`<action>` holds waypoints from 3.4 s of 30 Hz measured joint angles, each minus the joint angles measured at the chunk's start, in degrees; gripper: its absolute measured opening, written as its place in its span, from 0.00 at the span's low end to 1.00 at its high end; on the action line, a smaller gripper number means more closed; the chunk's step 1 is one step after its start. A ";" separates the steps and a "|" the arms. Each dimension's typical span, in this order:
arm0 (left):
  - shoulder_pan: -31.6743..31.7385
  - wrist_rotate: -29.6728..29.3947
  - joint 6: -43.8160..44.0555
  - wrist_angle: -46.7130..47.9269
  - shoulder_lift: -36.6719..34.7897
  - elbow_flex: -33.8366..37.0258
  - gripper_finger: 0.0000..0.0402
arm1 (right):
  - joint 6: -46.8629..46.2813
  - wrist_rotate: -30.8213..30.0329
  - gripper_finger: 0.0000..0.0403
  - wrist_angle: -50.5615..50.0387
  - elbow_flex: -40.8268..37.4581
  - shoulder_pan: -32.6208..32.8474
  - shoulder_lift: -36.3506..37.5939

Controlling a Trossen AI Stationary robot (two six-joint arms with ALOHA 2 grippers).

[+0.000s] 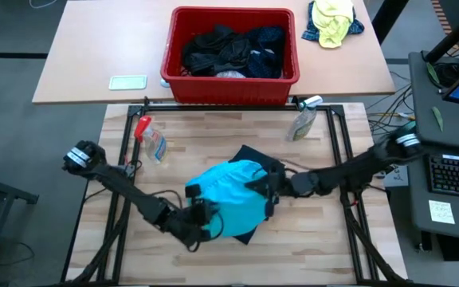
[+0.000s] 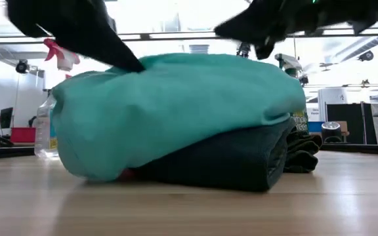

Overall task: Fold Laundry from Bin
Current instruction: Fold the light blue shorts

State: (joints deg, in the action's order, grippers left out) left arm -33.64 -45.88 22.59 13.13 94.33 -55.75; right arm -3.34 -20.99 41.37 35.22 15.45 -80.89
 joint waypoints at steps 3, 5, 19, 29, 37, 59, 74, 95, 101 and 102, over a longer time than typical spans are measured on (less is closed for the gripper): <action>1.26 0.81 0.09 0.20 0.99 0.55 0.19 | -0.73 -1.48 0.02 2.04 0.49 -1.97 -6.17; 1.35 2.10 0.61 0.23 1.36 1.09 0.19 | -1.97 -4.91 0.02 1.36 0.93 -3.61 -9.53; -2.06 8.29 22.10 20.24 1.31 3.12 0.19 | -6.37 -10.10 0.02 -15.57 0.92 -7.25 -5.20; -1.98 7.61 13.31 21.35 1.19 -2.74 0.19 | -5.66 -7.41 0.02 -14.94 0.83 -6.72 5.05; 1.30 -2.75 2.28 20.39 1.17 -5.35 0.19 | -3.98 -4.96 0.02 1.63 1.41 -6.83 -3.12; -2.06 17.34 21.39 36.72 1.12 -4.50 0.19 | -0.46 -15.25 0.02 -15.92 9.81 -9.09 -9.90; -2.03 4.48 11.26 50.35 0.65 -16.70 0.19 | -3.44 -4.63 0.02 -13.48 9.68 -6.72 -3.95; 5.84 11.36 12.55 27.51 0.79 0.69 0.19 | -8.81 -13.28 0.02 -29.09 9.66 -6.70 -7.71; 5.06 11.50 10.78 29.96 0.50 -3.11 0.19 | -8.48 -13.74 0.02 -37.14 9.66 -6.22 1.17; 5.04 11.34 10.34 31.01 0.50 -4.25 0.19 | -8.67 -13.70 0.02 -39.09 9.66 -5.98 3.17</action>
State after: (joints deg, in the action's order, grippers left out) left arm -28.60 -34.54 32.93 44.14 94.83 -60.00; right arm -12.01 -34.70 2.29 44.88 9.48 -77.71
